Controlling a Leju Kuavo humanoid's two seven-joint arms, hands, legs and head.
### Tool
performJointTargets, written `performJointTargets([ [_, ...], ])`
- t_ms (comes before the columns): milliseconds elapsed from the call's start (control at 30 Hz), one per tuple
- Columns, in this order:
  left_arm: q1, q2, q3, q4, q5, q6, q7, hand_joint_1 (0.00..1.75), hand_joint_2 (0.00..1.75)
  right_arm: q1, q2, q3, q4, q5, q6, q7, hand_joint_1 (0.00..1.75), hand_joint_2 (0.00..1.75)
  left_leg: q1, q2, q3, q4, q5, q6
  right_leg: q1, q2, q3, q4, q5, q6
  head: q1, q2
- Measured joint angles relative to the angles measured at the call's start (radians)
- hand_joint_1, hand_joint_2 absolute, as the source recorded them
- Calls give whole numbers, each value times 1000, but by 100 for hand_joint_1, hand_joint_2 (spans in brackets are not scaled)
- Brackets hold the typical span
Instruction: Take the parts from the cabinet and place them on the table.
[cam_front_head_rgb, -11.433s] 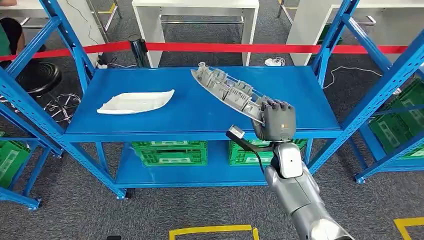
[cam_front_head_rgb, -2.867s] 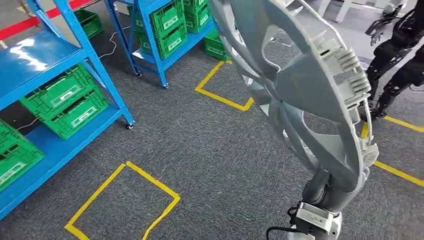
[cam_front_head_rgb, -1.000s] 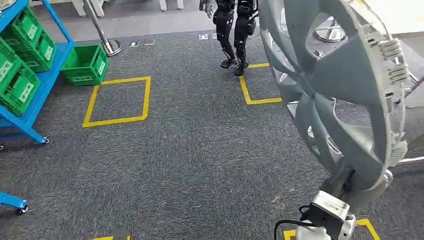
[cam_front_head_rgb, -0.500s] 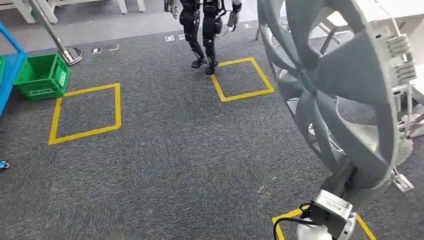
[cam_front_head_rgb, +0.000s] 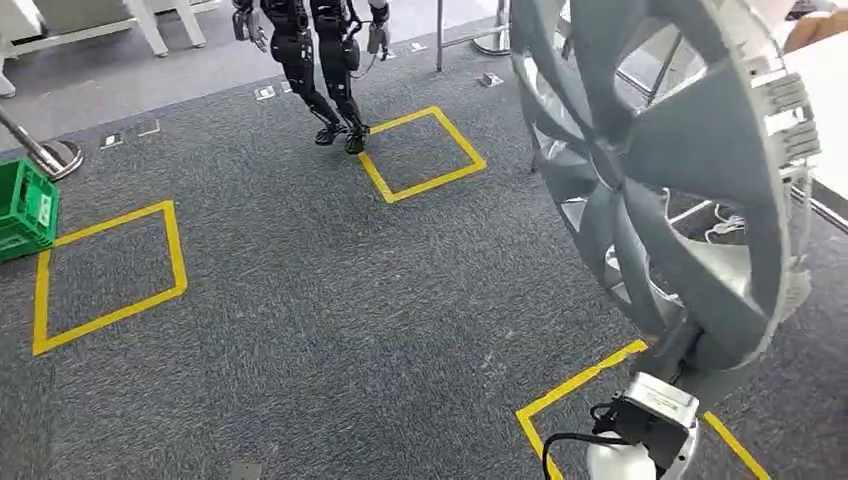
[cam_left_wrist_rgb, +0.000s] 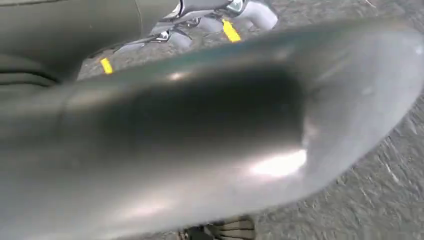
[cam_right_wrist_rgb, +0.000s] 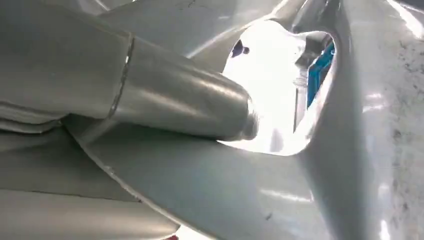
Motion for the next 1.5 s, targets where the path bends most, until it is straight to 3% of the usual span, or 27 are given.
performJointTargets([
  [67,9,0,0,0,0,3,-3,0,0,1,0,0,8,0,0,0,175,0,1,-3,-46,83,-11,-4,0,29,0,1,0,0,-1,0],
  [167,11,1,0,0,2,8,-7,0,0,0,-2,0,17,0,0,0,175,0,7,-16,22,-89,110,-3,-3,73,0,5,0,5,-2,0],
  [200,12,1,0,0,8,8,-12,0,0,1,-2,0,17,2,0,0,175,0,12,-52,59,-175,148,-4,-5,84,-1,9,-2,11,-2,0],
  [233,13,1,1,1,12,8,-15,0,0,0,-2,0,17,2,0,0,175,0,14,-101,68,-201,129,-4,0,93,-8,15,-2,20,-3,0],
  [367,15,-2,1,0,20,2,-33,0,0,6,-5,2,20,-17,0,0,175,0,9,-59,71,-206,138,27,-9,141,-24,9,12,48,-3,0],
  [400,12,-2,2,0,19,1,-38,0,0,9,-5,2,23,-21,0,0,175,0,13,-43,72,-210,143,35,-11,124,-26,18,5,48,-3,0],
  [433,10,0,2,-2,19,1,-43,0,0,7,-5,2,24,-22,0,0,175,0,11,-35,72,-213,144,41,-1,60,-42,51,-19,50,3,0],
  [467,10,0,2,-2,19,0,-48,0,0,2,-6,2,27,-22,0,0,175,0,8,-20,71,-213,143,44,1,20,-77,120,-60,54,9,0],
  [533,13,0,2,-2,20,-2,-53,0,0,0,-7,2,32,-21,0,-1,175,0,1,13,71,-211,140,49,0,-3,-155,289,-130,56,9,0],
  [567,13,1,2,-2,21,-2,-58,0,0,0,-8,2,37,-20,0,0,175,0,0,29,71,-211,139,49,0,-5,-173,330,-136,56,9,0],
  [600,11,1,2,-2,23,-2,-60,0,0,0,-8,2,40,-20,0,1,175,0,-1,44,71,-211,139,50,0,-7,-165,315,-119,55,9,0],
  [667,7,0,2,-2,27,-2,-65,0,0,-1,-8,2,43,-19,0,0,175,0,-1,69,74,-210,135,48,1,-22,-81,165,-44,49,9,0],
  [700,5,0,2,-2,27,-3,-66,0,0,-3,-8,2,44,-19,0,0,175,0,-1,80,77,-209,133,45,3,-47,-25,70,-9,45,9,0],
  [733,4,0,2,-2,27,-5,-68,0,0,-6,-8,2,44,-19,0,-1,175,0,-4,87,81,-210,131,42,13,-95,-2,17,-21,36,9,0],
  [867,3,1,2,-1,29,-8,-65,0,0,-7,-8,0,45,-19,0,0,175,0,-10,125,91,-217,128,19,19,-52,-8,12,-8,17,8,0],
  [900,4,1,2,-2,29,-8,-63,0,0,-5,-8,0,45,-18,0,0,175,0,-11,129,94,-221,121,11,9,-38,3,2,-2,9,8,0],
  [967,3,5,2,-1,28,-8,-59,0,0,-5,-8,0,46,-11,0,-1,175,0,-5,37,62,-136,67,2,1,-22,5,-2,1,2,-3,0],
  [1000,6,5,2,-1,29,-9,-57,0,0,-5,-6,1,47,-12,0,0,175,0,-3,13,25,-57,30,0,0,-11,5,-2,1,0,-5,0],
  [1067,18,5,4,0,39,-9,-61,0,0,0,-6,2,52,-8,0,0,175,0,-3,0,-45,82,-14,-1,1,19,4,-2,0,-2,-6,0],
  [1100,23,5,6,0,42,-9,-63,0,0,4,-6,2,55,-4,0,0,175,0,-3,-2,-52,86,2,0,1,36,5,-1,0,-1,-6,0],
  [1167,23,5,8,0,46,-10,-66,0,0,11,-6,2,61,10,0,1,175,0,0,-11,-3,-34,87,2,-1,67,5,2,2,2,-6,0],
  [1200,22,5,8,0,42,-10,-65,0,0,12,-6,2,64,18,0,1,175,0,3,-32,37,-124,132,2,-2,79,5,5,1,5,-6,0],
  [1233,23,4,8,0,38,-10,-59,0,0,13,-6,3,66,23,0,1,175,0,10,-88,66,-195,144,3,-3,89,3,8,0,11,-6,0],
  [1267,23,-3,8,2,36,-7,-49,0,0,14,-6,5,66,26,3,1,175,0,9,-102,69,-209,135,6,1,104,-4,17,-1,20,-6,0],
  [1400,24,-17,10,3,36,4,-36,0,0,34,-10,7,66,35,19,6,175,0,8,-54,72,-209,146,36,-7,144,-19,11,12,44,-6,0],
  [1467,22,-20,10,2,35,5,-36,0,0,38,-12,8,66,35,19,7,175,0,5,-32,70,-210,148,47,4,29,-51,81,-38,49,4,0],
  [1500,25,-21,10,2,35,5,-36,0,0,38,-13,11,66,35,19,8,175,0,2,-17,69,-210,147,49,3,6,-89,161,-81,53,5,0],
])
